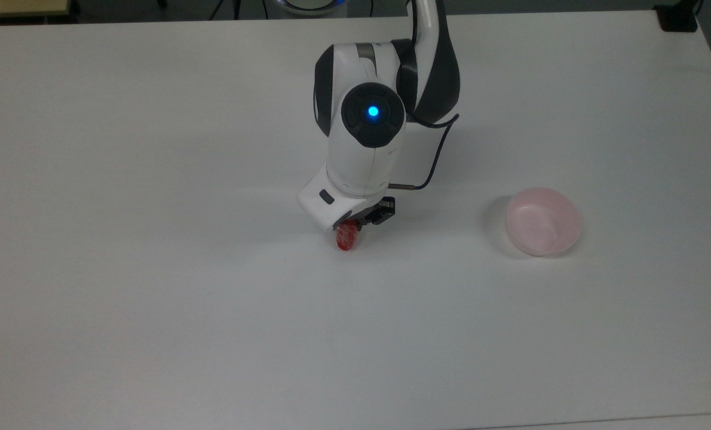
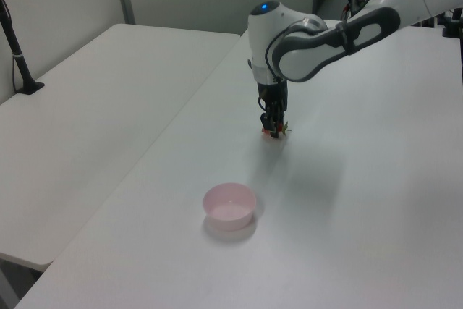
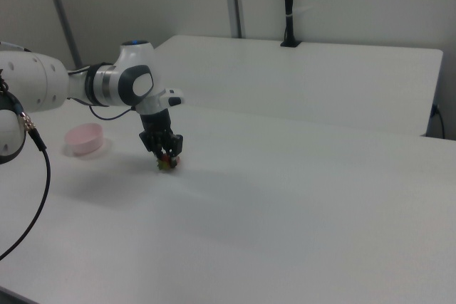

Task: Pick up strawberry from bowl
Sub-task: 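Lift the strawberry out of the bowl and carry it away, then open the gripper to release the strawberry and raise it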

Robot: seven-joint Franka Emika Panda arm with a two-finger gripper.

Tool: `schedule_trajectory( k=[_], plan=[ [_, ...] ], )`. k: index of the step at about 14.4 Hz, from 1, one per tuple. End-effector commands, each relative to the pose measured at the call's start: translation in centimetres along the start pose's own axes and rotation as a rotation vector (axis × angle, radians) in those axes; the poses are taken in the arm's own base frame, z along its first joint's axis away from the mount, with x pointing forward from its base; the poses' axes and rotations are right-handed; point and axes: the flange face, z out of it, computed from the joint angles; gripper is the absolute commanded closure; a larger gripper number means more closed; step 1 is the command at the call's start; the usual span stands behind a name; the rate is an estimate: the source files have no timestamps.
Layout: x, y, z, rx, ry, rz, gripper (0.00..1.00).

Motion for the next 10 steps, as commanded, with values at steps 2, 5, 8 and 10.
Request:
schedule_trajectory(
  k=[2,5,8,10],
  plan=[
    [-0.7,0.3,-0.7,-0.011,0.009,0.008,0.00],
    [-2.3,2.9,-8.2,0.020,0.011,0.025,0.00],
    [-6.7,5.1,-17.4,0.063,-0.009,0.038,0.00],
    [-8.7,8.9,-20.5,0.077,-0.036,0.071,0.00]
  ],
)
